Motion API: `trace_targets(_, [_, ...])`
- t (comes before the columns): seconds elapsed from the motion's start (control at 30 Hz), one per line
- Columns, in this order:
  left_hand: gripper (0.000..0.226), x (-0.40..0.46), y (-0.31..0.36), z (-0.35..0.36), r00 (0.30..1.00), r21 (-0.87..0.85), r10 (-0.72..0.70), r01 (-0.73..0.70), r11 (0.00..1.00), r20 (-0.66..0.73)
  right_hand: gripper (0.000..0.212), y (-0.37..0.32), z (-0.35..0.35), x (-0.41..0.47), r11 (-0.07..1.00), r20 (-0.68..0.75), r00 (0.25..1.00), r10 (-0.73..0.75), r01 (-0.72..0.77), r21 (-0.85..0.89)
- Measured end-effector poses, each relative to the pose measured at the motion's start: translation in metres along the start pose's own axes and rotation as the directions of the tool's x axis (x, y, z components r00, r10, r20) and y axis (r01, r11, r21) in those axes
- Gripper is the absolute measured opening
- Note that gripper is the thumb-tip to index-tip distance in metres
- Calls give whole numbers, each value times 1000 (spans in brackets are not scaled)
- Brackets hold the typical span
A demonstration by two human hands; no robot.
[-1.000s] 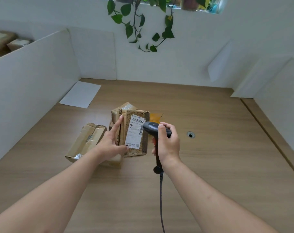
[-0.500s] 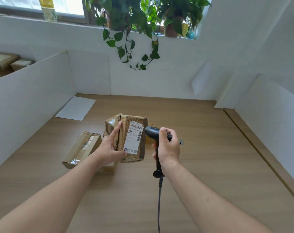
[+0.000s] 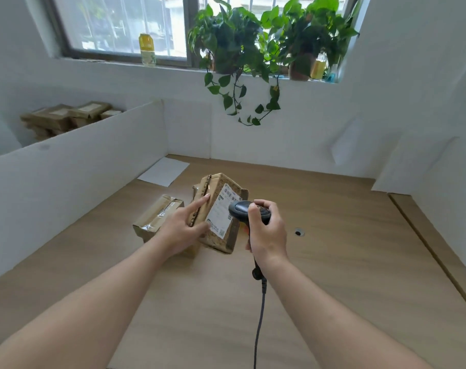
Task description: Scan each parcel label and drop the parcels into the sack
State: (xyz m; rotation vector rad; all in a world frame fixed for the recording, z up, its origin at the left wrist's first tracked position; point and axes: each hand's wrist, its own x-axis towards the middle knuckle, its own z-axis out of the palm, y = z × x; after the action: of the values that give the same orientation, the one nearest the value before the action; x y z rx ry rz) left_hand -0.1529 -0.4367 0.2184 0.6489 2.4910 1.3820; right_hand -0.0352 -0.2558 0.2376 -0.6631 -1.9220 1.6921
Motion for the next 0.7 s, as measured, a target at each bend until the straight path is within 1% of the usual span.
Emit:
trace_targets(0.07, [67,-27,5,6,997,57,-11,16,998,-78,14,5,-9,-17,999,74,997,-21,23,-28])
trace_targets(0.13, [64,-56,5,12,989,98,-34,48,994,-143,5,12,-17,-36,998,161,986,-43,49,-33])
trace_targets(0.2, [62,-90,1,17,979,155,-72,103,983,-191,6,20,-21,-59,997,251,967,-52,67,-50])
trace_targets(0.27, [62,-126,-5,19,957,238,-130,193,952,-259,10,27,-22,-84,994,323,945,-56,84,-76])
trace_targets(0.37, [61,-184,-12,15,912,290,-223,329,898,-345,15,36,-19,-124,986,422,904,-67,125,-111])
trace_targets(0.5, [60,-262,-24,4,852,278,-327,458,844,-410,22,40,-7,-176,985,540,839,-73,146,-94])
trace_targets(0.7, [60,-374,-42,-22,778,266,-414,574,774,-473,21,41,27,-260,987,683,726,-78,151,-47])
